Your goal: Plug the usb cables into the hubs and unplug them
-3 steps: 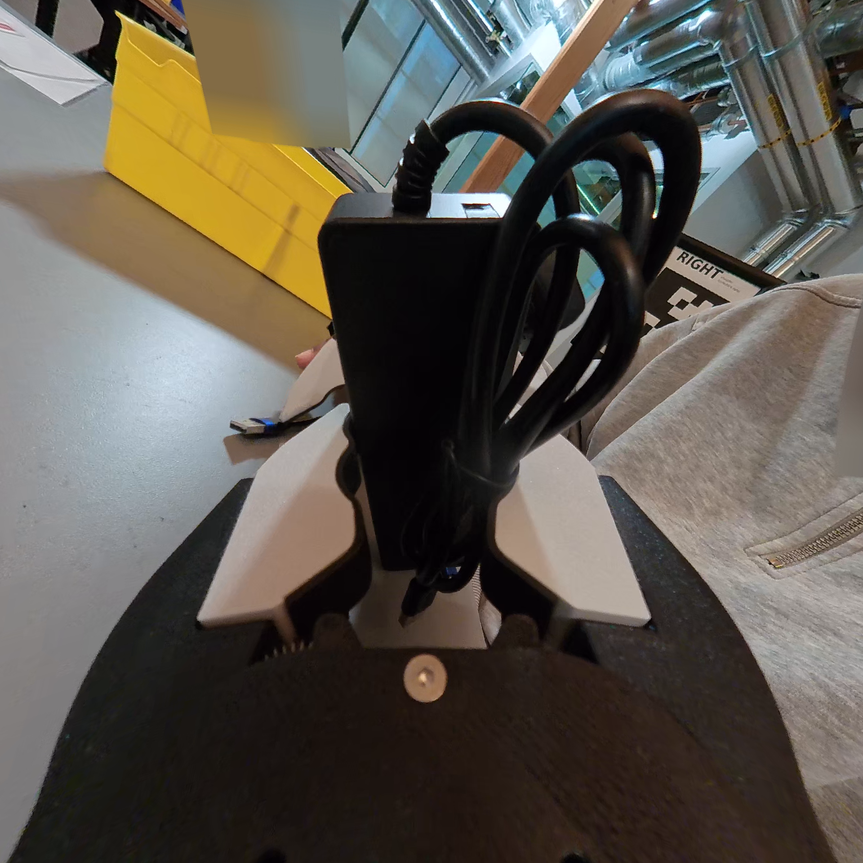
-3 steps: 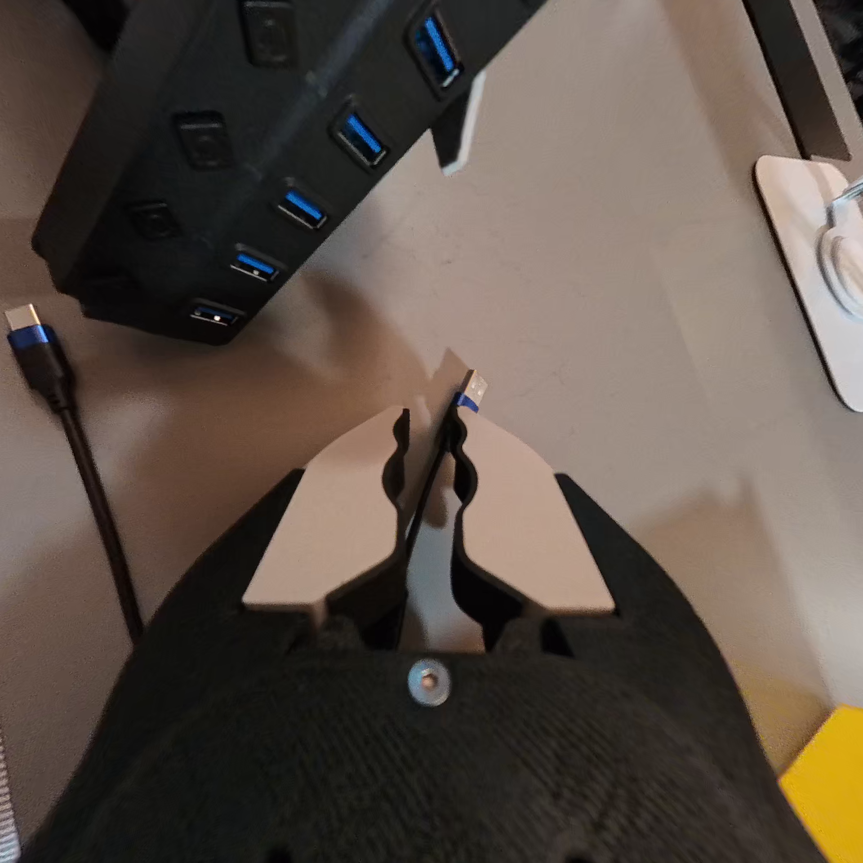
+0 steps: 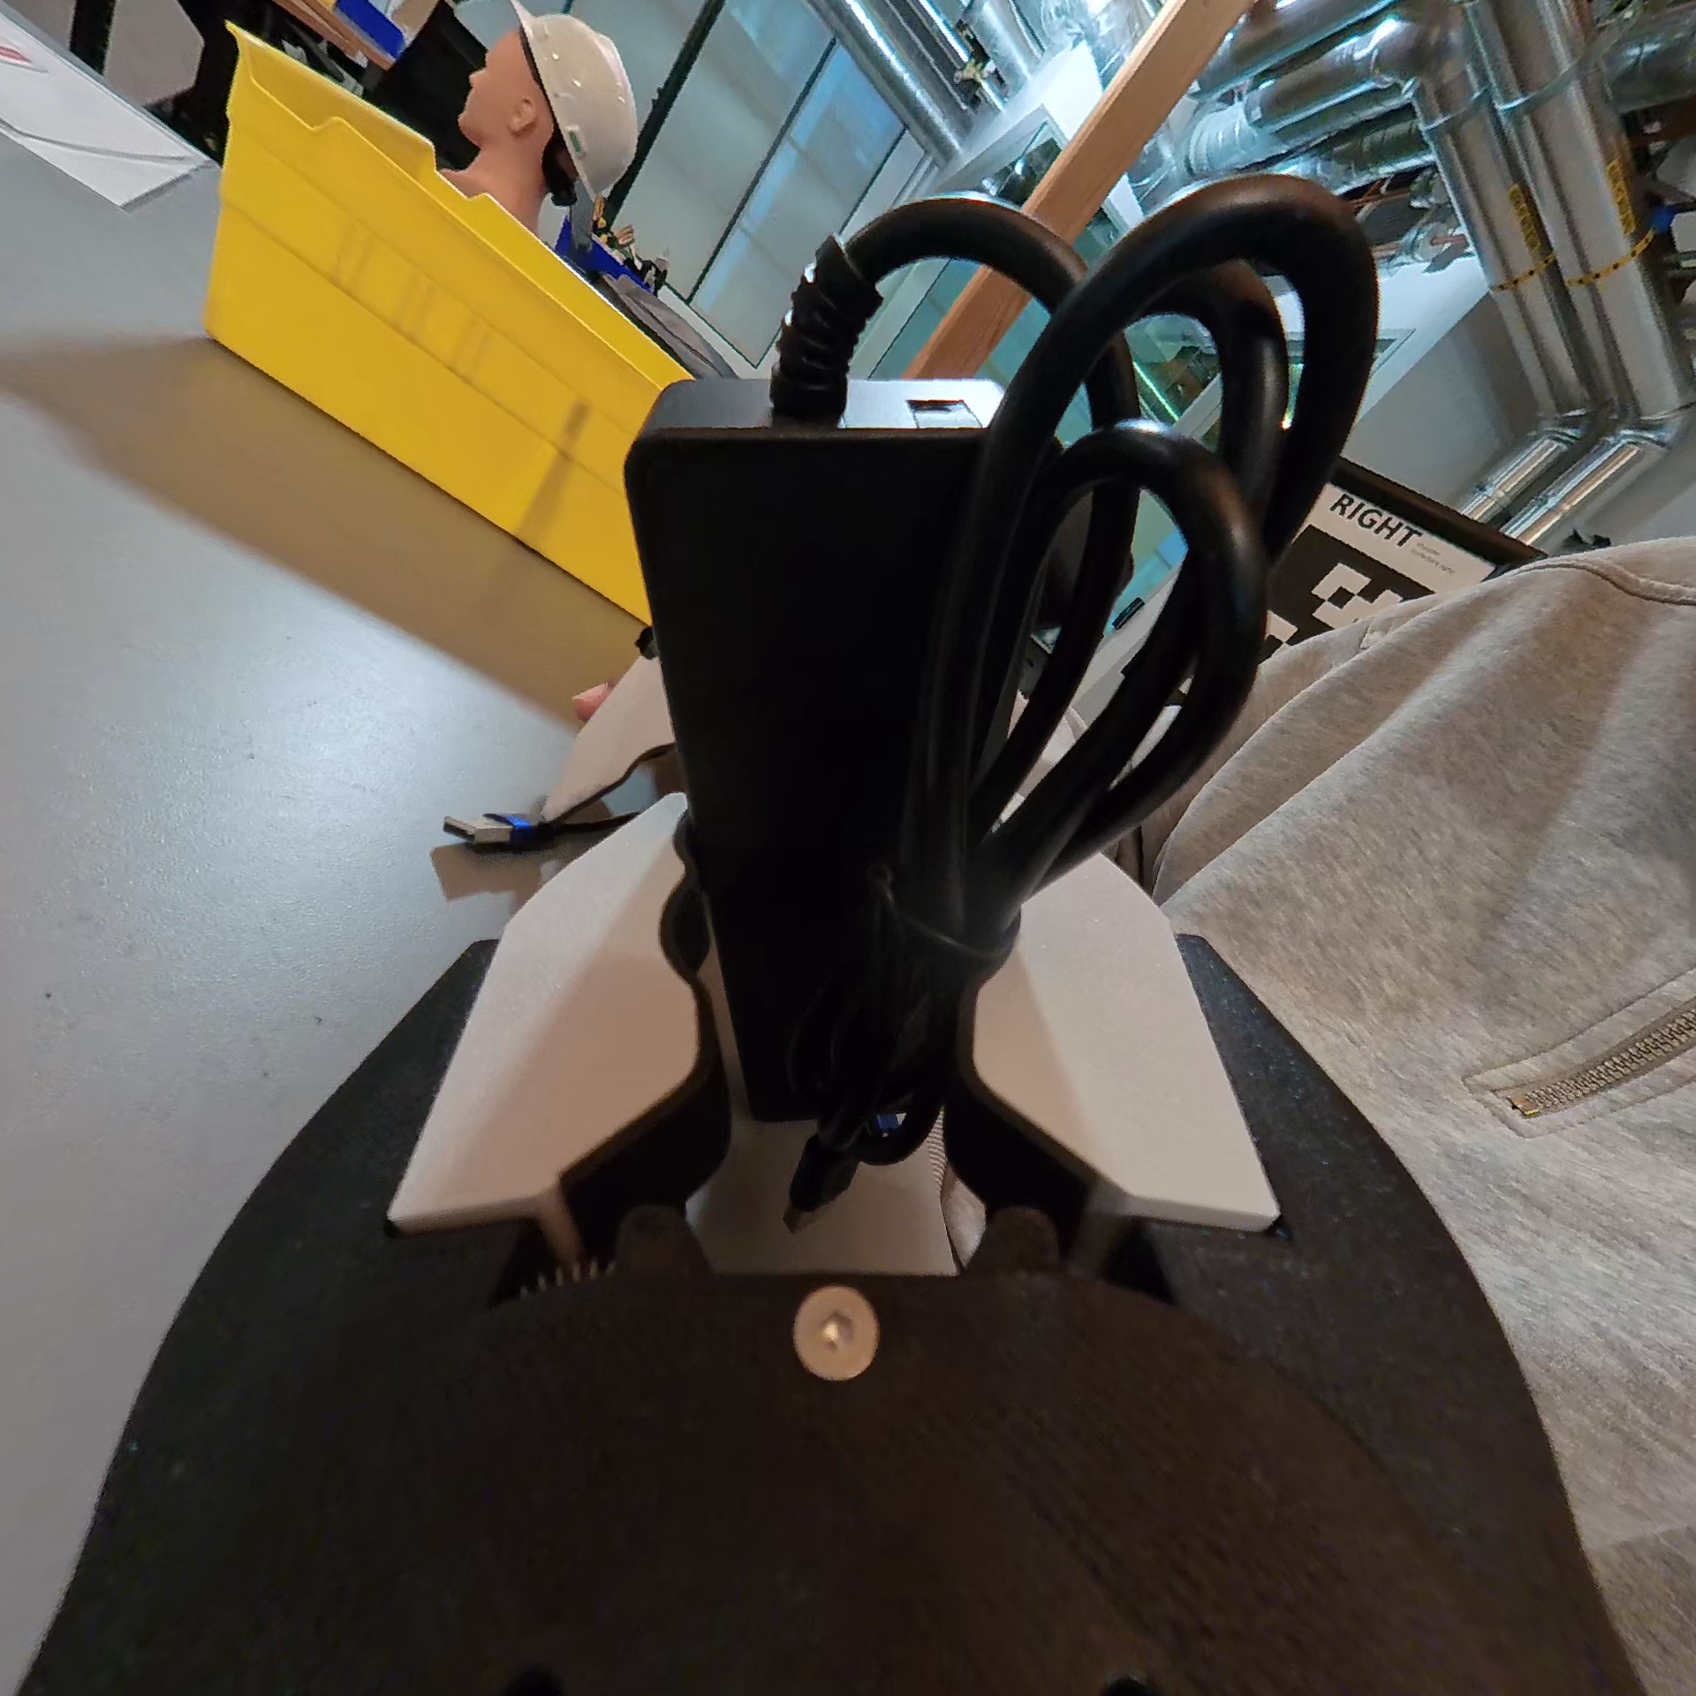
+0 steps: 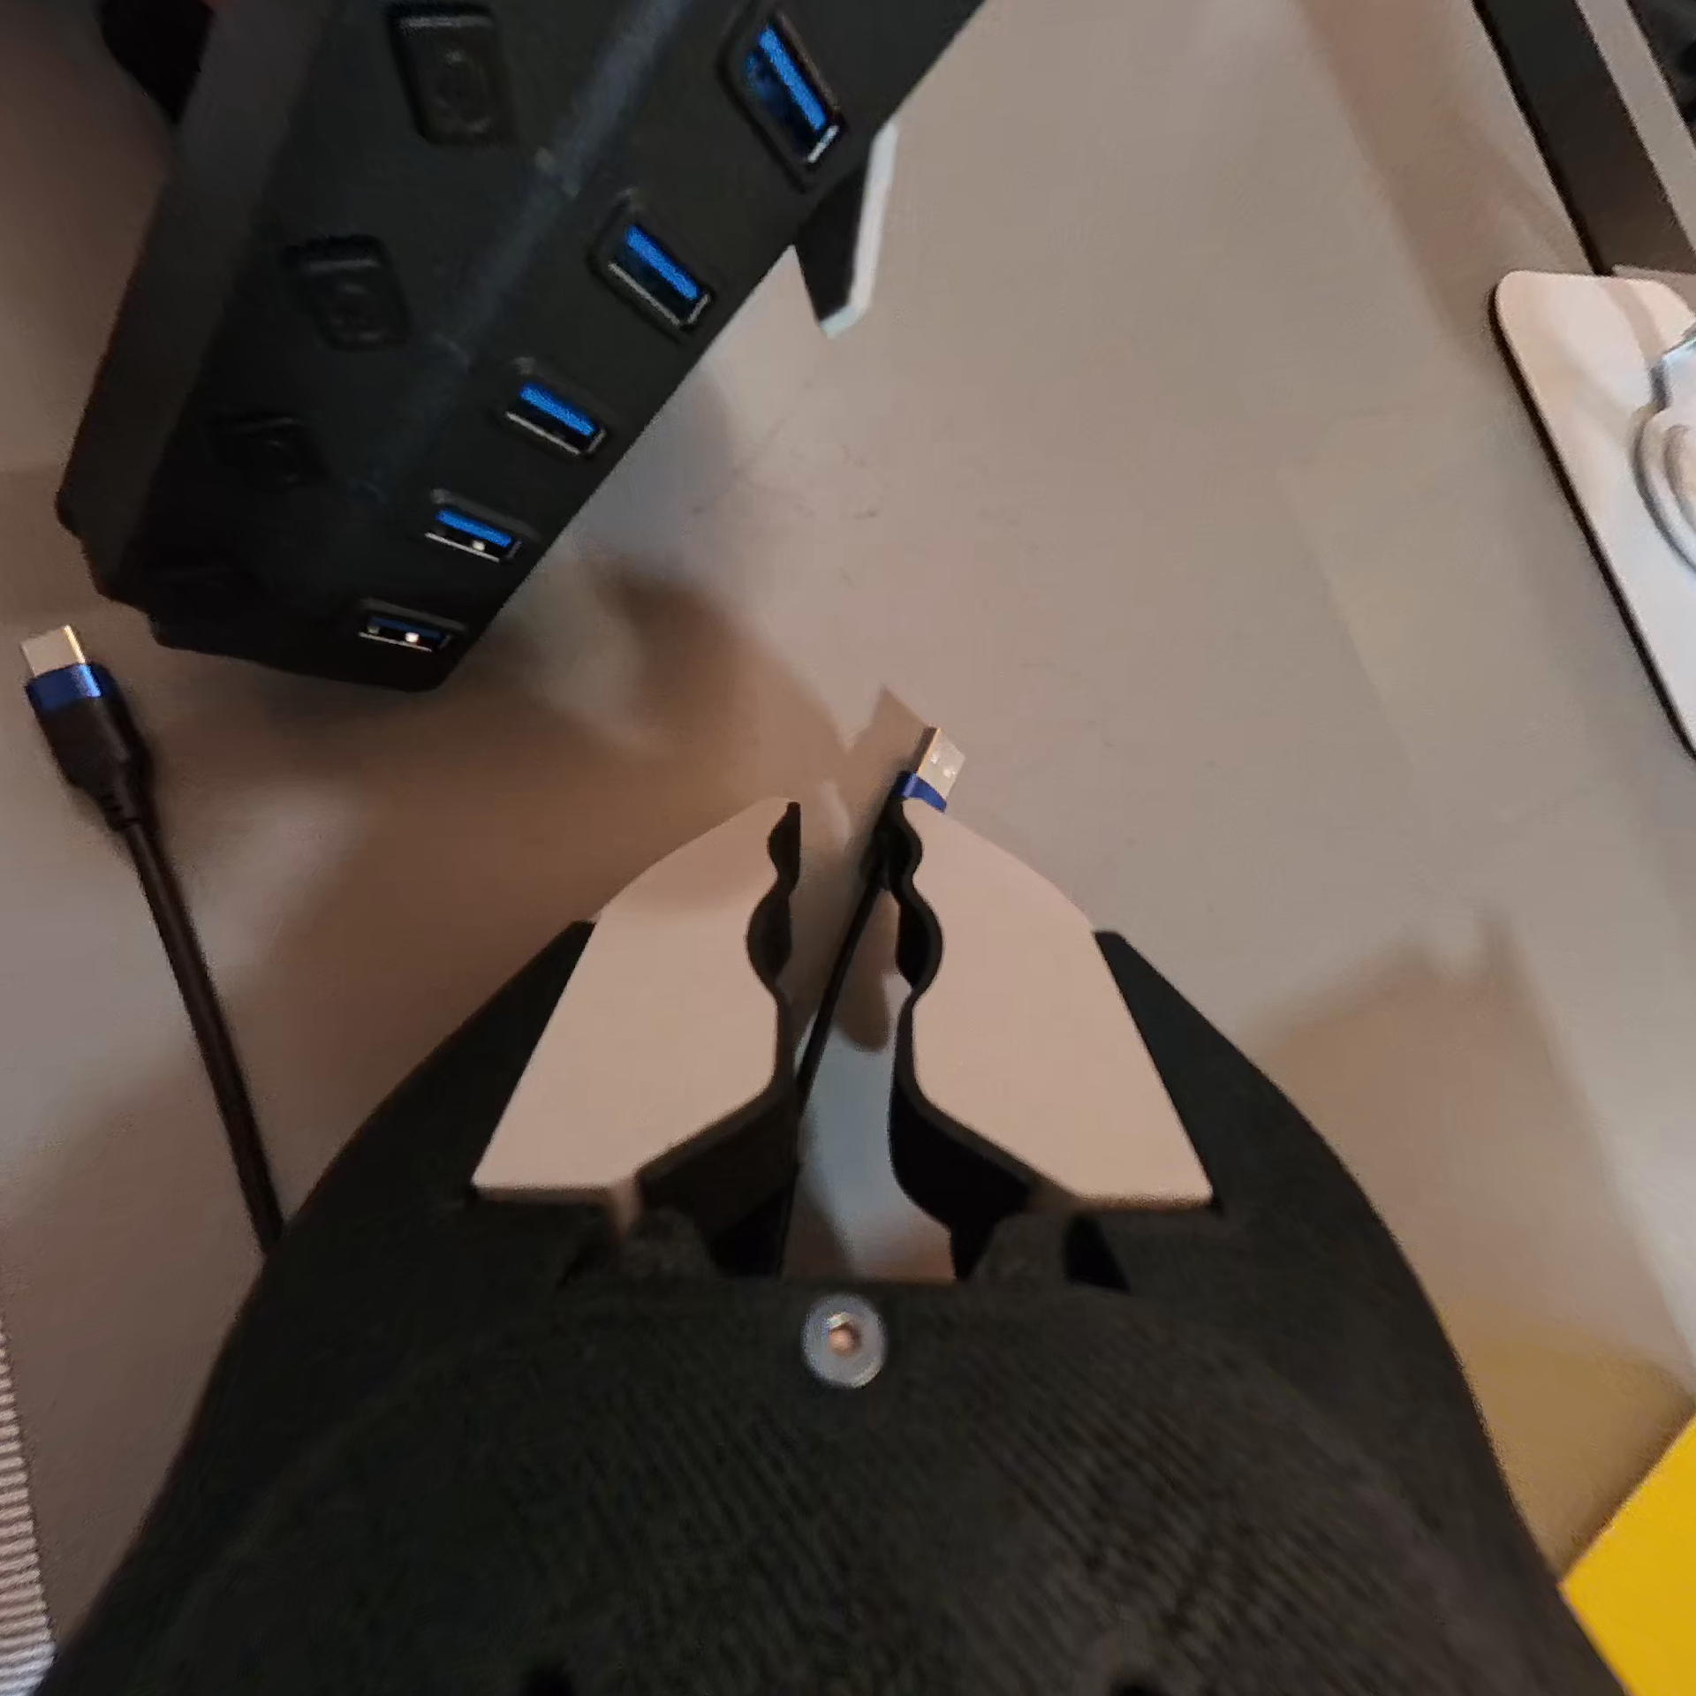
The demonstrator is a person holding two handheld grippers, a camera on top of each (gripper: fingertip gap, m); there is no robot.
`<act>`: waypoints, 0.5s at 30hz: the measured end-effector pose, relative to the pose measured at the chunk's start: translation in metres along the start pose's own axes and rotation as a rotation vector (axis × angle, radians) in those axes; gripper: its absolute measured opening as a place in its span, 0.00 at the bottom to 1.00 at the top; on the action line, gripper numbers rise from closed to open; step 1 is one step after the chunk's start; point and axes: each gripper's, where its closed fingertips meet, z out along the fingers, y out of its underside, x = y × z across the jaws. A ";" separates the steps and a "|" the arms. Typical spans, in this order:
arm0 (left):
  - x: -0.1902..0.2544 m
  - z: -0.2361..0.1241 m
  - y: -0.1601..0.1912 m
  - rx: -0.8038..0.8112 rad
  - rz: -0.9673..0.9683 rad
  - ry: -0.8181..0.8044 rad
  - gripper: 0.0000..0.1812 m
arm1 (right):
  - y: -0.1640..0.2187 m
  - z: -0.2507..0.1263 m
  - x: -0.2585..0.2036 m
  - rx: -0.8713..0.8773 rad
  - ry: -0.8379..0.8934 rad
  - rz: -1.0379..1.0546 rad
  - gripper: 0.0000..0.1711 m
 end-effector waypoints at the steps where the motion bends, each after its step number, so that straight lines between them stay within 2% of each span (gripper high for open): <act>1: 0.000 0.000 0.000 -0.001 0.000 0.000 0.31 | 0.000 0.000 0.001 0.000 -0.001 0.012 0.12; 10: 0.000 0.000 0.000 0.000 -0.001 0.001 0.31 | 0.004 -0.001 0.009 -0.030 0.059 -0.002 0.14; 15: 0.000 0.000 0.000 0.000 -0.002 0.001 0.31 | 0.010 -0.002 0.021 -0.056 0.116 0.025 0.11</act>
